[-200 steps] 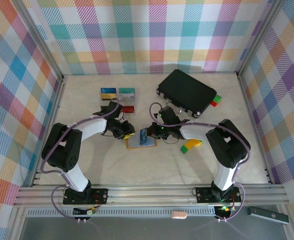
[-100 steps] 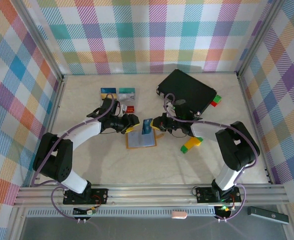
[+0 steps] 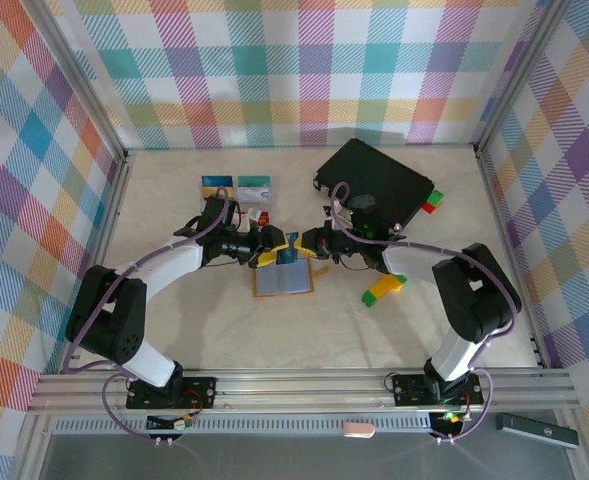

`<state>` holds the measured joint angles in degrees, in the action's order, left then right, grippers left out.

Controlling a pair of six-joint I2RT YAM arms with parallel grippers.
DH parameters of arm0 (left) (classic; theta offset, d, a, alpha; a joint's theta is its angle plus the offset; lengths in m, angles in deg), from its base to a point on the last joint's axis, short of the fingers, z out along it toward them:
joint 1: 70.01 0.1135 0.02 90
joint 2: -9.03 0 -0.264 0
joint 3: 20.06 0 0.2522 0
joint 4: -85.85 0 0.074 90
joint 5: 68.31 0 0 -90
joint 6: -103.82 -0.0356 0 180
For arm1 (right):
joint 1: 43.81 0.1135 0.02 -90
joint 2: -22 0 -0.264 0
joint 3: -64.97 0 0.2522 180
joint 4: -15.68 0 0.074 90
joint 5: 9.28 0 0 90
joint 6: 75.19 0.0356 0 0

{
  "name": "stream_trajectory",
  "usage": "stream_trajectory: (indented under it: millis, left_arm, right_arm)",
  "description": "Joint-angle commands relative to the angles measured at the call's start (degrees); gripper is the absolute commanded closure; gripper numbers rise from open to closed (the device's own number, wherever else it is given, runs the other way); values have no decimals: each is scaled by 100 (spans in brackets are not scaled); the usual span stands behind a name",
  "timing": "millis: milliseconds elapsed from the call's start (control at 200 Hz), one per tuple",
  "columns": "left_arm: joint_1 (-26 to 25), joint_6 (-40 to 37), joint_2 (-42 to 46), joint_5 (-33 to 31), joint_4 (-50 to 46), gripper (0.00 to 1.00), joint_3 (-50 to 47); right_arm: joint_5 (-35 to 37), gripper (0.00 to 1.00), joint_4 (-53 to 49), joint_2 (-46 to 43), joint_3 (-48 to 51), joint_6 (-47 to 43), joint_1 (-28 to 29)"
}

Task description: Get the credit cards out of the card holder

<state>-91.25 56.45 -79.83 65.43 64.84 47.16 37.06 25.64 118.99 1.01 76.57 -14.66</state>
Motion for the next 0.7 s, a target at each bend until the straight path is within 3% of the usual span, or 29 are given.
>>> stream_trajectory:
  millis: [0,310,695]
  left_arm:
    - [32,70,224,375,165,42,175]
    - [31,56,448,388,266,64,169]
    - [32,379,518,561,690,77,127]
  right_arm:
    - [-239,96,526,-172,122,220,-65]
    - [-234,96,620,-218,183,223,-139]
    - [-407,95,944,-165,185,356,-139]
